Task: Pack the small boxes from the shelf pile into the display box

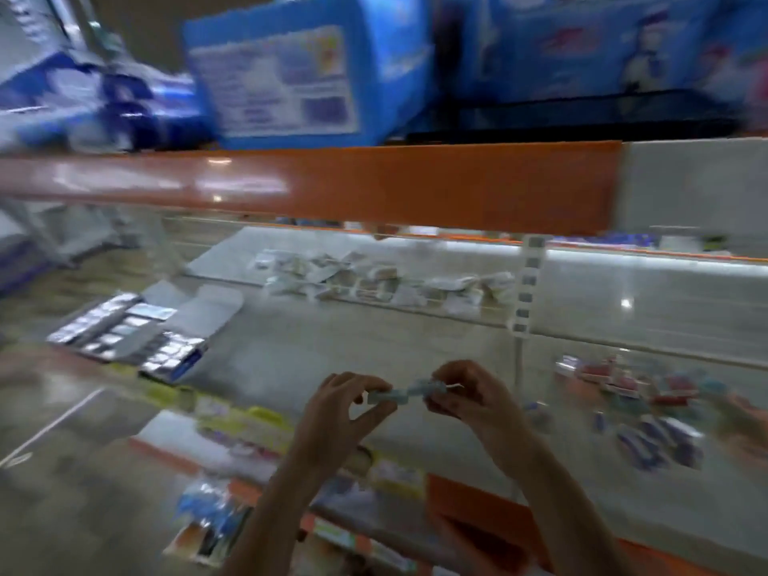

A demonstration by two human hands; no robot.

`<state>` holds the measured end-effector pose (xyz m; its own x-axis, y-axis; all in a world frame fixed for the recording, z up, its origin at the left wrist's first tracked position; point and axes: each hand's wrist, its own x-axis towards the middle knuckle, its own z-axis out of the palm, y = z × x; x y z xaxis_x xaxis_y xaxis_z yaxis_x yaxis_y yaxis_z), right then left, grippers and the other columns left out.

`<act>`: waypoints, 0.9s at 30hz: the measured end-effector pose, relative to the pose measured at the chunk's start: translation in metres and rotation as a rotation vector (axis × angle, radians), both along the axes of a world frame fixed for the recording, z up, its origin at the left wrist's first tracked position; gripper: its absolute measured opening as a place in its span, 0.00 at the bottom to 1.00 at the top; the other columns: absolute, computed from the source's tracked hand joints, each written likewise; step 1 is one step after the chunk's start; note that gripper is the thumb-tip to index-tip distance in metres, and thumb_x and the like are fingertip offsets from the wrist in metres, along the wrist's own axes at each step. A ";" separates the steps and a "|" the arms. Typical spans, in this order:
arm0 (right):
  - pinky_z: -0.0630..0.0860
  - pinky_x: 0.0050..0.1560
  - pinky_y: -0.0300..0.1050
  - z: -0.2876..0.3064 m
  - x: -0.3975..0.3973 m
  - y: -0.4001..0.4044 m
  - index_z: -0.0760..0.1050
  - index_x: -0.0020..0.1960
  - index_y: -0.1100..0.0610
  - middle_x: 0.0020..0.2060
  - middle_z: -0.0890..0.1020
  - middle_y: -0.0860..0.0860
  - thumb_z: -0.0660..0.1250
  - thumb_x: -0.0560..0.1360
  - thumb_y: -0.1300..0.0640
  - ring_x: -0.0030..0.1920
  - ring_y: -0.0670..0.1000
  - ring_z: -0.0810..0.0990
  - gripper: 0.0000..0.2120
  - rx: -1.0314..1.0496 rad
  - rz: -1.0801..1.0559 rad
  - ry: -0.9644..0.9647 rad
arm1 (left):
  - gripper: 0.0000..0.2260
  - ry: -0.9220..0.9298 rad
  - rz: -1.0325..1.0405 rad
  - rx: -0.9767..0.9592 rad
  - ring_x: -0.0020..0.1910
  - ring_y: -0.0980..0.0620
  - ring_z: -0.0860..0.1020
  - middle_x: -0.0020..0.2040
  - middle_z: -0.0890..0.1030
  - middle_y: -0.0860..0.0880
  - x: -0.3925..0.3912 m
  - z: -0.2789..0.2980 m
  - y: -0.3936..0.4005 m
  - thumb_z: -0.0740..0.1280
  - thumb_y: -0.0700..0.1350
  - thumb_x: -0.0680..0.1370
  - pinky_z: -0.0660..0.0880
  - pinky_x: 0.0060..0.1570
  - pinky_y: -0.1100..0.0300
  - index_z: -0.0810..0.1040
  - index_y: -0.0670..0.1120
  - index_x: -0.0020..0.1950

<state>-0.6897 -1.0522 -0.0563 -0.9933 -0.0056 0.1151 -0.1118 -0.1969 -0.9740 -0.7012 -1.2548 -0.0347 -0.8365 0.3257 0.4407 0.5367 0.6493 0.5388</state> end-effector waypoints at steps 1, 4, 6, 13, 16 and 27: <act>0.80 0.41 0.40 0.000 -0.006 -0.025 0.73 0.44 0.64 0.37 0.79 0.57 0.65 0.71 0.74 0.36 0.49 0.82 0.07 -0.002 0.018 -0.015 | 0.07 -0.015 0.034 0.006 0.37 0.60 0.73 0.40 0.78 0.59 0.001 0.000 -0.024 0.74 0.46 0.70 0.67 0.40 0.73 0.83 0.48 0.46; 0.79 0.32 0.39 -0.001 -0.023 -0.101 0.72 0.40 0.64 0.32 0.78 0.58 0.65 0.73 0.70 0.28 0.48 0.80 0.05 0.019 0.029 -0.061 | 0.05 -0.084 0.143 0.016 0.36 0.61 0.73 0.39 0.79 0.55 0.001 -0.001 -0.096 0.74 0.43 0.71 0.66 0.39 0.73 0.83 0.45 0.45; 0.77 0.29 0.38 -0.002 -0.030 -0.148 0.72 0.39 0.64 0.29 0.78 0.57 0.65 0.74 0.67 0.25 0.49 0.79 0.05 0.041 0.041 -0.071 | 0.05 -0.156 0.173 0.033 0.35 0.63 0.72 0.37 0.78 0.54 0.000 -0.002 -0.142 0.72 0.43 0.73 0.65 0.37 0.73 0.83 0.43 0.46; 0.75 0.27 0.39 -0.008 -0.056 -0.277 0.73 0.41 0.64 0.26 0.77 0.54 0.66 0.75 0.63 0.23 0.48 0.75 0.06 0.165 0.151 -0.093 | 0.07 -0.284 0.198 0.093 0.39 0.61 0.76 0.41 0.80 0.59 -0.011 -0.013 -0.276 0.64 0.47 0.79 0.70 0.39 0.68 0.78 0.58 0.46; 0.75 0.31 0.43 -0.009 -0.074 -0.316 0.74 0.41 0.63 0.27 0.78 0.54 0.66 0.76 0.62 0.25 0.49 0.76 0.06 0.244 0.194 -0.081 | 0.09 -0.294 0.209 0.079 0.38 0.65 0.75 0.39 0.78 0.64 -0.024 -0.020 -0.320 0.61 0.48 0.80 0.69 0.39 0.71 0.75 0.61 0.44; 0.76 0.37 0.47 0.016 -0.198 -0.452 0.74 0.41 0.55 0.29 0.80 0.50 0.67 0.75 0.57 0.30 0.51 0.79 0.05 0.461 0.218 0.116 | 0.13 -0.281 0.224 0.132 0.35 0.67 0.75 0.38 0.79 0.65 -0.135 -0.014 -0.461 0.64 0.44 0.78 0.70 0.38 0.73 0.75 0.64 0.45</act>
<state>-0.8872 -1.5038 -0.0404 -0.9443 -0.2868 0.1612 -0.2282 0.2183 -0.9488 -0.8363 -1.7158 -0.0484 -0.9746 0.0767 0.2103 0.2089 0.6490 0.7316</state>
